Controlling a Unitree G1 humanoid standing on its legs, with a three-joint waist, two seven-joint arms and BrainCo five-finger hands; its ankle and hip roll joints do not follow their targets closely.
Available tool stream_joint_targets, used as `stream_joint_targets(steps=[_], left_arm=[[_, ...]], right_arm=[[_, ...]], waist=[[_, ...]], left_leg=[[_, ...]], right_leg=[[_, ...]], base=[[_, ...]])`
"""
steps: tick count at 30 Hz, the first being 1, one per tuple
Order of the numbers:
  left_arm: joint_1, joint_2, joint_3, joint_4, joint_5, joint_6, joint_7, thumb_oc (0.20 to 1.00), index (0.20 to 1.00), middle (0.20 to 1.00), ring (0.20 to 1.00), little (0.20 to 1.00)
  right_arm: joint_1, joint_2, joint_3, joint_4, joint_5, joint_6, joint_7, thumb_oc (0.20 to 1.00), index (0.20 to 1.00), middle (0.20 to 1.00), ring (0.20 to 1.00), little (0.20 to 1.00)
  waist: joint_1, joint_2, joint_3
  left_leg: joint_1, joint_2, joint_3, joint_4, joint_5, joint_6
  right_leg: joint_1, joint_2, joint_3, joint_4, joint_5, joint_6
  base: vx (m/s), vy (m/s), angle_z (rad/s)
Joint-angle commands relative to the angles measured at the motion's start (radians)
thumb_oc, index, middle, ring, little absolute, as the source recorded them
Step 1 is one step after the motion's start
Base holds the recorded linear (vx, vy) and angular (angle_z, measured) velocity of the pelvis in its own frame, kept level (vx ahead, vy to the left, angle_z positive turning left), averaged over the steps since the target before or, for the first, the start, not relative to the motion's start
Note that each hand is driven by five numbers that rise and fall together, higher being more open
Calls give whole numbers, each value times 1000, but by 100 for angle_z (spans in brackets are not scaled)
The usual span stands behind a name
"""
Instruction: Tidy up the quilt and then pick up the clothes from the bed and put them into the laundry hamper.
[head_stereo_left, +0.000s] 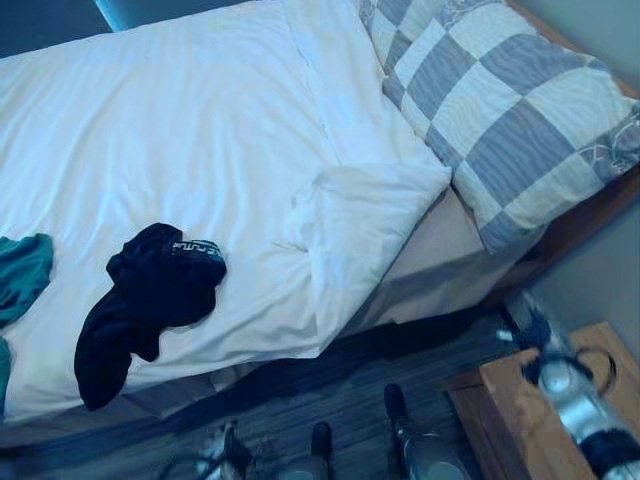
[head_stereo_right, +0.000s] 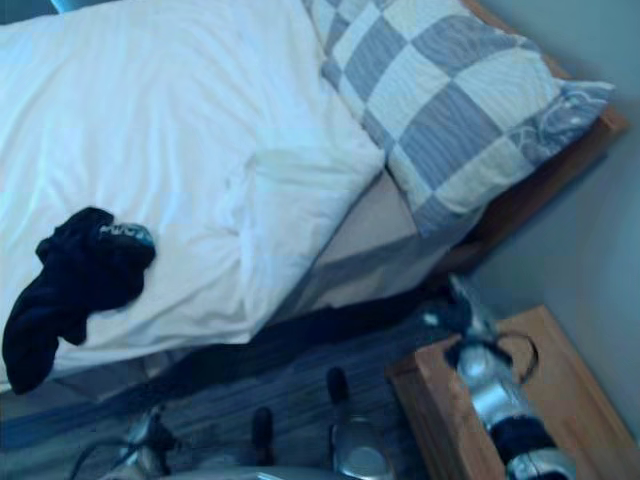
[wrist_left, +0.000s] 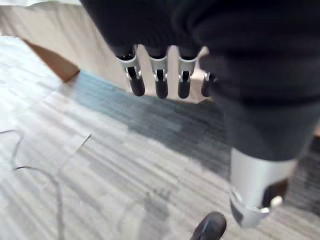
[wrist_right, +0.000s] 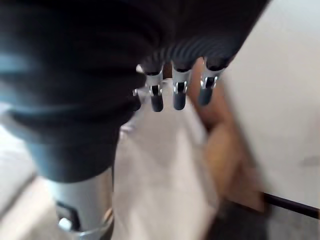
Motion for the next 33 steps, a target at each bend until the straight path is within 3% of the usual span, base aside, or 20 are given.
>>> stream_joint_targets(steps=[1,3,4,5,12,14,15,16,18,22,23,25,26,29,30,31,33], left_arm=[[-63,43,-43,34,23,-4,21,1000,1000,1000,1000,1000],[-71,46,-72,30,35,-3,8,1000,1000,1000,1000,1000],[-72,46,-70,30,35,-3,8,1000,1000,1000,1000,1000],[-81,58,-101,8,63,-2,-12,1000,1000,1000,1000,1000],[-105,58,-175,-52,42,-35,9,1000,1000,1000,1000,1000],[-128,73,-204,-76,-5,-57,41,1000,1000,1000,1000,1000],[-129,71,-202,-76,-5,-57,41,1000,1000,1000,1000,1000],[-158,86,-247,-80,-17,-72,52,1000,1000,1000,1000,1000],[-158,85,-245,-79,-17,-72,52,1000,1000,1000,1000,1000],[-218,92,-309,-65,-18,-79,70,1000,1000,1000,1000,1000],[-218,92,-309,-65,-18,-79,70,1000,1000,1000,1000,1000],[-218,92,-309,-65,-18,-79,70,1000,1000,1000,1000,1000],[-235,74,-312,-56,-38,-69,74,1000,1000,1000,1000,1000],[-209,53,-289,-28,-28,-52,72,1000,1000,1000,1000,1000],[-189,39,-258,-13,-5,-33,62,1000,1000,1000,1000,1000],[-188,40,-260,-13,-5,-33,62,1000,1000,1000,1000,1000],[-174,28,-222,1,22,-11,47,1000,1000,1000,1000,1000]], right_arm=[[-93,-77,-43,-85,-54,-25,-50,1000,1000,1000,1000,1000],[-161,-142,-45,-115,-50,-19,-58,1000,1000,1000,1000,1000],[-163,-143,-43,-114,-50,-19,-58,1000,1000,1000,1000,1000],[-282,-202,-9,-136,-46,-14,-49,1000,1000,1000,1000,1000],[-614,-201,191,-7,4,-29,-62,1000,1000,1000,1000,1000],[-801,-179,314,134,30,-29,-55,1000,1000,1000,1000,1000],[-809,-178,320,140,31,-31,-56,1000,1000,1000,1000,1000],[-948,-123,426,349,53,-26,-39,1000,1000,1000,1000,1000],[-952,-122,429,353,54,-28,-40,1000,1000,1000,1000,1000],[-1093,-31,528,762,34,3,-11,1000,1000,1000,1000,1000],[-1093,-31,528,762,34,3,-11,956,956,956,956,956],[-1093,-31,528,762,34,3,-11,956,956,956,956,956],[-1063,-37,476,897,66,35,-3,200,200,200,200,200],[-949,-26,385,836,134,29,-23,200,200,200,200,200],[-765,-14,290,712,185,21,-38,200,200,200,200,200],[-761,-15,288,708,184,23,-38,200,200,200,200,200],[-540,7,184,488,199,17,-47,200,200,200,200,200]], waist=[[6,-46,28],[-18,-41,32],[-18,-41,32],[-27,-19,22],[-8,8,45],[26,20,80],[23,21,80],[53,44,104],[52,44,104],[78,90,143],[78,90,143],[78,90,143],[85,117,161],[70,108,147],[47,96,131],[48,95,130],[21,74,111]], left_leg=[[-58,-41,71,61,-65,-41],[-47,52,278,69,-52,-61],[-48,53,279,68,-49,-62],[-44,113,387,70,-13,-83],[-96,99,395,76,1,-84],[-135,94,392,77,17,-87],[-137,95,392,77,17,-87],[-171,90,381,51,50,-95],[-172,90,381,50,50,-95],[-227,82,364,26,86,-104],[-227,82,364,26,86,-104],[-227,82,364,26,86,-104],[-244,75,361,21,101,-108],[-214,75,356,6,97,-107],[-188,76,354,-1,88,-104],[-187,76,354,-2,88,-104],[-156,79,357,-11,75,-100]], right_leg=[[75,-128,-93,53,-200,90],[93,-165,-193,59,-216,96],[91,-163,-192,58,-213,95],[103,-171,-264,73,-221,99],[25,-193,-252,110,-218,103],[-21,-203,-246,121,-207,101],[-23,-203,-246,122,-207,101],[-61,-205,-251,123,-196,103],[-62,-205,-251,123,-196,103],[-117,-212,-269,137,-189,108],[-117,-212,-269,137,-189,108],[-117,-212,-269,137,-189,108],[-134,-212,-282,146,-187,110],[-101,-207,-284,128,-188,111],[-78,-202,-282,114,-188,109],[-77,-202,-282,113,-188,109],[-50,-196,-279,98,-187,108]], base=[[-127,-119,100],[-81,-26,143],[-47,-3,228],[-31,-2,193],[-60,57,41],[-74,21,12],[-91,3,11],[-53,2,9],[-31,1,22],[-42,-5,24],[-5,-3,23],[-16,-6,10],[-14,-16,-6],[30,17,13],[36,24,23],[52,27,14],[55,4,-2]])
